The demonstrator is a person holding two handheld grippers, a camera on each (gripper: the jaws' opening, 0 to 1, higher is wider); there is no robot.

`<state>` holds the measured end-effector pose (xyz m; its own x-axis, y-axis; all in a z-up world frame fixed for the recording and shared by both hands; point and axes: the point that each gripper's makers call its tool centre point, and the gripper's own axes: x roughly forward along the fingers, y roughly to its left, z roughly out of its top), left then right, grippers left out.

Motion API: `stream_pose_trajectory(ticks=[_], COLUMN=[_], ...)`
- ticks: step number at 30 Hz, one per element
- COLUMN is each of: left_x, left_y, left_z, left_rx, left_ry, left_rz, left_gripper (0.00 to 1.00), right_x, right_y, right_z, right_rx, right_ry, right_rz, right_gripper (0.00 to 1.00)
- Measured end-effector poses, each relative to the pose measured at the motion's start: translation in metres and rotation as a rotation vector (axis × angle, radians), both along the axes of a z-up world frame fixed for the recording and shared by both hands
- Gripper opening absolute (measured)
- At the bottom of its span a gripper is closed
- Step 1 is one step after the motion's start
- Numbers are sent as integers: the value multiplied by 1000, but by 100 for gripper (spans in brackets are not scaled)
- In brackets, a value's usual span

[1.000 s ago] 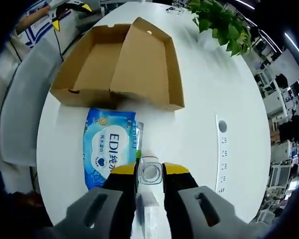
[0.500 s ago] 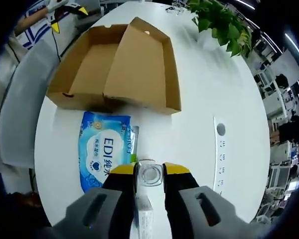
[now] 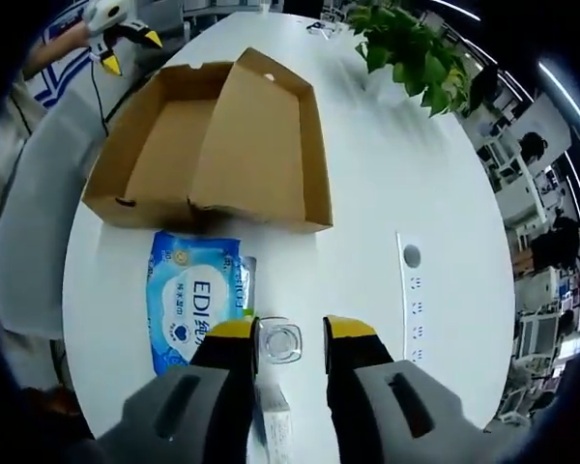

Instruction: Operate the shoe box by opening the lid, removing the specified soft item, and placing it in the target area until the item is outside and the box remains undamaged.

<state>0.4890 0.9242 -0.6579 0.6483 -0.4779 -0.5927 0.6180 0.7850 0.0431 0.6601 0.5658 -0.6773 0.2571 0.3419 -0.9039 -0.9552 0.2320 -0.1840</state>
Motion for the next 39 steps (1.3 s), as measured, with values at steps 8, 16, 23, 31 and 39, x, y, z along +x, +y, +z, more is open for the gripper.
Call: stream_pose_trajectory(ticks=[8, 16, 23, 31, 39], left_x=[5, 10, 14, 24, 28], left_y=[4, 14, 25, 40, 52], left_z=[-8, -15, -26, -33, -44], left_rx=[24, 8, -20, -73, -64], left_ry=[16, 37, 71, 99, 147], left_rz=[27, 104, 192, 306, 366], left_gripper=[45, 36, 30, 18, 10], right_x=[-4, 7, 16, 29, 43], right_y=[22, 36, 52, 61, 63], right_z=[13, 6, 0, -14, -33], right_rx=[90, 137, 190, 252, 329], right_ry=[-1, 14, 22, 50, 95], right_rz=[-90, -226, -349, -518, -726], right_gripper=[24, 23, 23, 23, 20])
